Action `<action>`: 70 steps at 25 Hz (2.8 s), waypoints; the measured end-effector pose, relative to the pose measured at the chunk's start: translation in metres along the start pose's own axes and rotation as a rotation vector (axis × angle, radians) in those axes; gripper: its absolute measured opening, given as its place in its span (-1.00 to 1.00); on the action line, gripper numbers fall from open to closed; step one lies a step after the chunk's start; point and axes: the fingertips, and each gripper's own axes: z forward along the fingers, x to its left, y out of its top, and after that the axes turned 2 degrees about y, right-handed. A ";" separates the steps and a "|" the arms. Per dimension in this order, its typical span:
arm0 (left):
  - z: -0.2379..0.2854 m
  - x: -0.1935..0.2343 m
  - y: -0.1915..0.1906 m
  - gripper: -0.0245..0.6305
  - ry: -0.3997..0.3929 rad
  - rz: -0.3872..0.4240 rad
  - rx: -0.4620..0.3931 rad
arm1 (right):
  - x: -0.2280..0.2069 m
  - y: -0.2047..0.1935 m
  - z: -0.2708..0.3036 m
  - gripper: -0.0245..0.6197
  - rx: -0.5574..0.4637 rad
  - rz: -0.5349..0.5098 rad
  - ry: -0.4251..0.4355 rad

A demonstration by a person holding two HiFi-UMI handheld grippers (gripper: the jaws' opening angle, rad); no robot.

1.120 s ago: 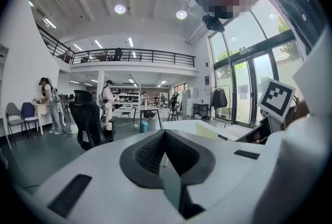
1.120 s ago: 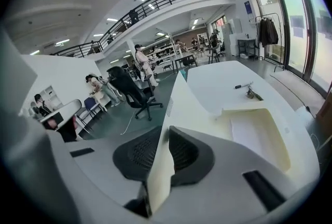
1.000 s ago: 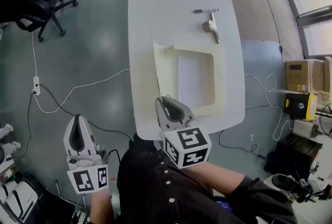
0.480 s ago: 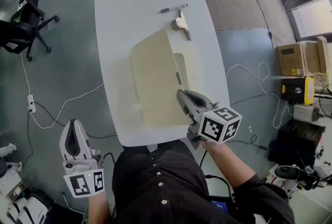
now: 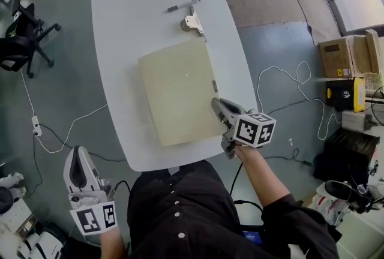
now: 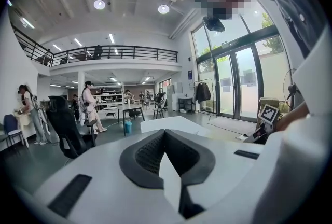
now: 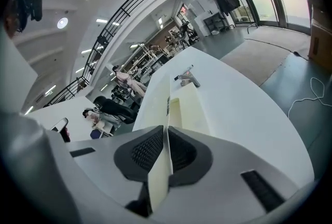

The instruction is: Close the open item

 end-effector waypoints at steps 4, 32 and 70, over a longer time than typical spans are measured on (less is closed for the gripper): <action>0.002 -0.007 0.001 -0.87 -0.006 0.015 0.013 | -0.028 -0.008 0.009 -0.77 0.018 0.026 -0.051; 0.005 -0.004 -0.006 -0.87 -0.053 0.029 0.049 | -0.055 -0.025 0.030 -0.63 0.166 -0.707 -0.595; -0.001 -0.018 -0.001 -0.87 -0.086 0.030 0.006 | -0.042 -0.001 0.013 -0.84 0.057 -0.508 -0.359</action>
